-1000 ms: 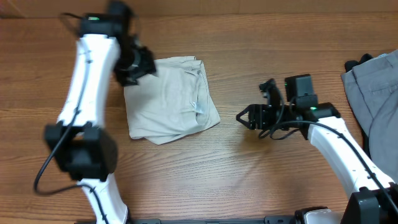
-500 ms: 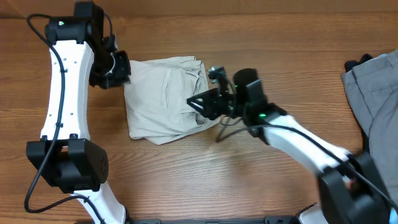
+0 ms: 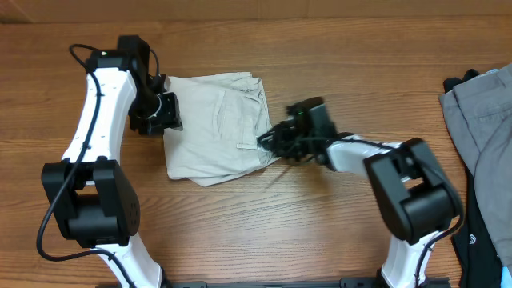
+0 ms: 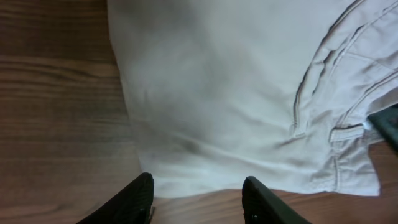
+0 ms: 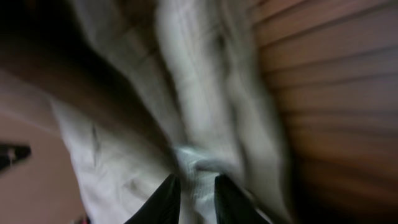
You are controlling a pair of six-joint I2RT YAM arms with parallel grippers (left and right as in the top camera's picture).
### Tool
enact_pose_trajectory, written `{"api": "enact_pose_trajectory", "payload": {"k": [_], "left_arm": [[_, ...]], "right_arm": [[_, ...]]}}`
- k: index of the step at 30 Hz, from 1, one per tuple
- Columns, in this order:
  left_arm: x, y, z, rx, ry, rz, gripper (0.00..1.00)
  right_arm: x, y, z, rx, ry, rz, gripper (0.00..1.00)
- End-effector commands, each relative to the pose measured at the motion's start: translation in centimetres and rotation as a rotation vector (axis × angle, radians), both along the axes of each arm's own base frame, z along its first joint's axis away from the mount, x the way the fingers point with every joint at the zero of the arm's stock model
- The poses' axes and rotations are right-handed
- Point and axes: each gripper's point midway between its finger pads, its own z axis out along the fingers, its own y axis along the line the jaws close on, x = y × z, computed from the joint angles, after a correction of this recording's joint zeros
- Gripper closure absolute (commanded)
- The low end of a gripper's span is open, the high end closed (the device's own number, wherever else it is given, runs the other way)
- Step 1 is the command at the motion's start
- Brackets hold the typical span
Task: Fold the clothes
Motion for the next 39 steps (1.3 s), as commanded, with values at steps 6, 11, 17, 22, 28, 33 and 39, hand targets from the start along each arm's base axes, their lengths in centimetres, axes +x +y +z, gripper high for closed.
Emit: {"api": "enact_pose_trajectory", "payload": {"k": [6,11,17,22,28,33,39], "left_arm": [[-1.7,-1.0,-4.6,-0.031,0.038,-0.046,0.51],[-2.9,-1.9,-7.3,-0.085,0.051,-0.036,0.54],[-3.6,-2.7,-8.9,-0.127,0.049,-0.034,0.55],[-3.8,-3.4,-8.9,-0.147,0.053,-0.044,0.58],[-4.2,-5.1,-8.2,-0.212,0.064,-0.060,0.57],[-4.1,-4.8,-5.4,-0.217,0.008,-0.053,0.55],[-2.6,-0.3,-0.9,-0.208,-0.114,0.208,0.05]], "right_arm": [[1.7,-2.6,5.2,0.073,-0.232,0.095,0.76],[2.5,-0.1,12.4,0.134,-0.539,0.178,0.73],[2.5,2.6,11.3,0.048,-0.579,0.152,0.73],[3.2,4.0,7.6,-0.088,-0.470,-0.048,0.73],[3.7,2.2,2.2,-0.186,-0.316,-0.187,0.74],[2.0,-2.5,-2.2,-0.270,-0.033,-0.295,0.80],[0.2,-2.6,-2.4,-0.184,0.086,-0.198,0.81]]}}
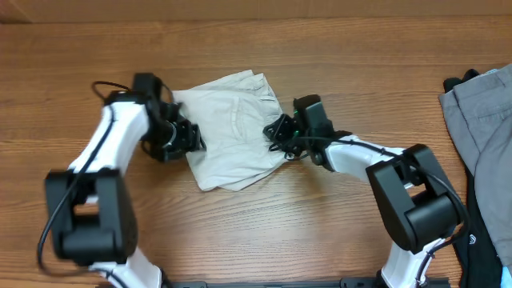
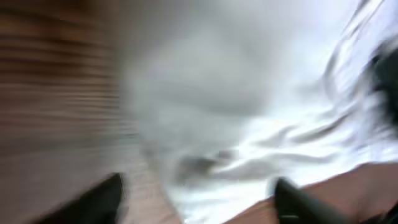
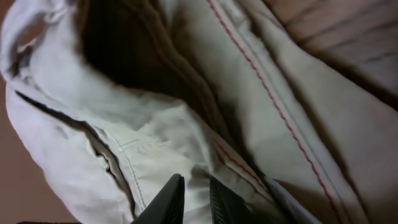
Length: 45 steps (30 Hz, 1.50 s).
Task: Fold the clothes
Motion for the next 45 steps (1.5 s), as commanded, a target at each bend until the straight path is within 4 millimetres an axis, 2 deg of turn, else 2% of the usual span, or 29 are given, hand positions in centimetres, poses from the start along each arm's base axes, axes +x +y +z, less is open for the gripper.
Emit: {"api": "enact_pose_trajectory", "payload": {"k": [1,4,8,12,17,24,27,30,31,32,33,35,37,39,41,45], "left_arm": [[0.7,3.0,2.7,-0.021,-0.047,0.184,0.00],[0.2,4.1,2.1,-0.065,-0.012,0.235,0.00],[-0.1,3.5,0.3,-0.112,0.000,0.224,0.00],[0.8,1.0,-0.3,-0.248,-0.109,0.126,0.00],[0.3,0.4,-2.8,-0.225,-0.135,0.043,0.00],[0.7,-4.0,-6.4,-0.368,-0.118,-0.022,0.03],[1.2,-5.8,-6.9,-0.390,-0.139,-0.062,0.04],[2.2,-7.0,-6.6,-0.396,-0.179,-0.075,0.09],[2.5,-7.3,-6.4,-0.399,-0.188,-0.072,0.13],[2.7,-7.6,-6.2,-0.410,-0.196,-0.073,0.26],[2.7,-7.8,-5.9,-0.427,-0.203,-0.080,0.45],[2.8,-8.3,-5.2,-0.471,-0.206,-0.087,0.72],[3.0,-8.3,-4.2,-0.513,-0.215,-0.085,0.87],[3.3,-7.8,-3.0,-0.549,-0.233,-0.072,0.96],[3.4,-7.1,-1.2,-0.579,-0.275,-0.079,0.96],[3.8,-4.3,4.2,-0.640,-0.425,-0.073,0.96]], "right_arm": [[-2.1,-1.7,-2.6,-0.017,0.131,-0.015,0.81],[-3.0,-1.6,-2.4,-0.002,0.171,0.005,0.81],[-3.4,-1.6,-1.6,-0.015,0.148,0.046,0.81],[-3.3,-1.6,-0.7,-0.012,0.125,0.053,0.80],[-3.3,-1.4,-0.4,-0.003,0.125,0.059,0.80],[-3.6,-1.1,-0.3,0.015,0.131,0.074,0.80],[-3.7,-1.0,-0.2,0.024,0.135,0.081,0.80],[-3.9,-0.8,0.0,0.036,0.137,0.095,0.79],[-3.9,-0.7,0.0,0.037,0.130,0.106,0.79],[-3.9,-0.7,0.1,0.039,0.126,0.113,0.79],[-4.0,-0.6,0.1,0.041,0.127,0.119,0.77],[-4.2,-0.4,0.5,0.046,0.102,0.159,0.76],[-4.4,-0.4,1.0,0.034,0.076,0.191,0.76],[-4.7,-0.6,2.3,0.019,0.037,0.228,0.77],[-5.0,-0.9,4.1,0.001,-0.016,0.265,0.78],[-5.7,-2.6,9.0,-0.061,-0.132,0.272,0.78]]}}
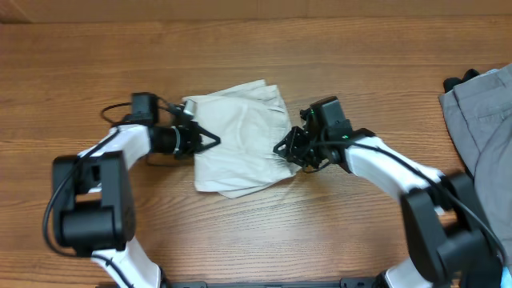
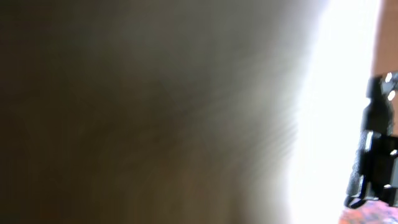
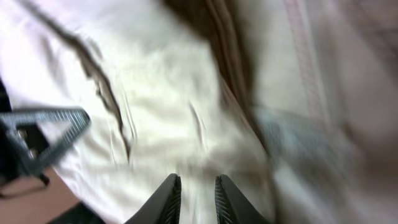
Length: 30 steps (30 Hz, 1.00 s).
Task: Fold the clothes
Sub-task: 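Drag the folded pants to the table's left edge with the left gripper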
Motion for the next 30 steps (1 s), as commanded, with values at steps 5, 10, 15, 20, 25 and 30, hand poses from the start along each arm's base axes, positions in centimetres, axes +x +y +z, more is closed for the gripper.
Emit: {"api": "enact_pose_trajectory", "payload": {"k": [5,10,15,20,25,30], "left_arm": [[2.4,8.3,14.3,-0.091,-0.413,0.173,0.96],[3.3,17.0,17.8,-0.019,-0.510,0.431,0.96],[2.9,25.7,12.5,0.187,-0.346,0.720,0.96],[0.3,27.8,4.4,0.162,-0.084,0.762,0.96],[-1.7,25.9,-1.5,0.068,0.098,0.693,0.96],[-0.9,26.5,-2.0,0.071,0.044,0.691,0.96]], "right_arm": [[-0.6,-3.0,11.9,-0.028,-0.352,-0.015,0.78],[-2.0,-3.8,17.5,0.016,-0.502,-0.037,0.78],[-3.1,-4.2,19.2,0.031,-0.540,-0.040,0.78],[-3.7,-4.4,18.4,0.015,-0.498,-0.037,0.78],[-3.2,-4.3,19.1,0.028,-0.532,-0.041,0.78],[-3.0,-4.2,19.4,0.038,-0.546,-0.046,0.78]]}}
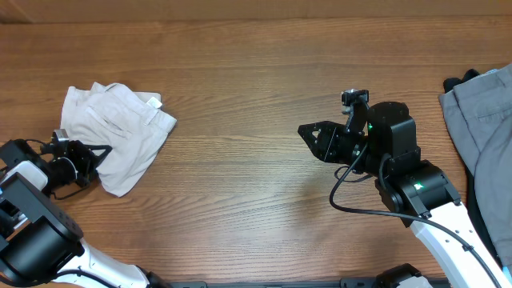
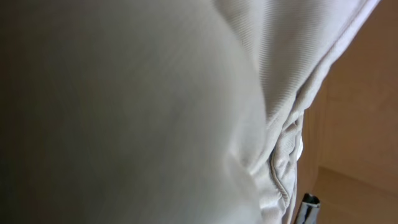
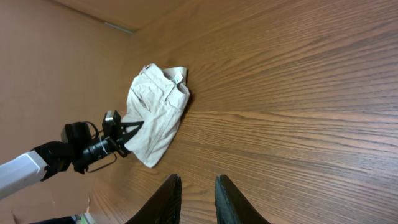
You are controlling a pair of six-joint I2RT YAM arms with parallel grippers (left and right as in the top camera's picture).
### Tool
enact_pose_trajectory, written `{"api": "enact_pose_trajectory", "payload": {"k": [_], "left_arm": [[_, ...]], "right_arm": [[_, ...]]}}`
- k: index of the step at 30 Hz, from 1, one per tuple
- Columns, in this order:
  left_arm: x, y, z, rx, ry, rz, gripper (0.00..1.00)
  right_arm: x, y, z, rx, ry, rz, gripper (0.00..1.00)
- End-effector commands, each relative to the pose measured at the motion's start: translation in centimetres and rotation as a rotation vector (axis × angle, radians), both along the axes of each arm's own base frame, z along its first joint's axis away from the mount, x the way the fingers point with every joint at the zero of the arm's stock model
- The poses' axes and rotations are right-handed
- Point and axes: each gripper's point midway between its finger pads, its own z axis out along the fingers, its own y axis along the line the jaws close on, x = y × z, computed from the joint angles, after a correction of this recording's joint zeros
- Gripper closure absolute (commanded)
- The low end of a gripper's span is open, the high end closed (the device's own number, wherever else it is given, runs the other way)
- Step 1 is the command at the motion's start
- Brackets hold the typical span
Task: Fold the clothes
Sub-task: 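Drag the folded pants to the table's left edge with the left gripper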
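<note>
The folded beige shorts (image 1: pixel 116 136) lie at the far left of the wooden table (image 1: pixel 240 184). My left gripper (image 1: pixel 94 154) is at their lower-left edge, low and level with the table. Beige cloth (image 2: pixel 155 93) fills the left wrist view and hides the fingers, so the gripper appears shut on the shorts. My right gripper (image 1: pixel 310 133) hangs above the middle-right of the table, far from the shorts. The right wrist view shows it (image 3: pixel 198 182) open, with only bare wood between its fingers. The shorts (image 3: pixel 158 112) and the left gripper (image 3: pixel 124 134) appear small in the distance.
A grey garment (image 1: pixel 480 112) lies at the right edge of the table, with a black one (image 1: pixel 480 232) beside and below it. Bare wood stretches between the shorts and the right arm.
The shorts were in the middle of the table between both grippers and now lie at the far left with the left gripper. The right gripper has let go and stands raised, away to the right.
First the shorts lay folded left of centre, with the open left gripper at their left edge and the right gripper on the waistband side. They then sat a little more to the right and turned, both grippers still on them. Now they are far left and the right gripper is free.
</note>
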Motion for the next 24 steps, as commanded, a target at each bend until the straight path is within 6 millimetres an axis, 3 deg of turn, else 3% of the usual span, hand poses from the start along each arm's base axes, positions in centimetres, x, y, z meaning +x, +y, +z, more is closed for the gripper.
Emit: {"api": "enact_pose_trajectory", "payload": {"k": [1,7,17,21,24], "left_arm": [[0.9,0.2,-0.1,0.037,-0.054,-0.035,0.96],[0.1,3.8,-2.6,0.085,0.147,0.201,0.96],[4.6,6.9,-2.4,-0.141,0.006,0.450,0.96],[4.7,7.4,-3.8,-0.242,0.064,0.565,0.96],[6.7,8.7,-2.1,-0.211,-0.071,0.554,0.93]], "right_arm": [[0.2,-0.2,0.4,0.000,-0.017,-0.011,0.78],[0.1,-0.2,0.4,0.000,-0.017,-0.011,0.78],[-0.4,-0.4,-0.5,-0.017,0.027,-0.010,0.78],[-0.6,-0.5,-0.7,-0.021,0.039,-0.010,0.78],[-0.9,-0.6,-1.1,-0.028,0.058,-0.009,0.78]]}}
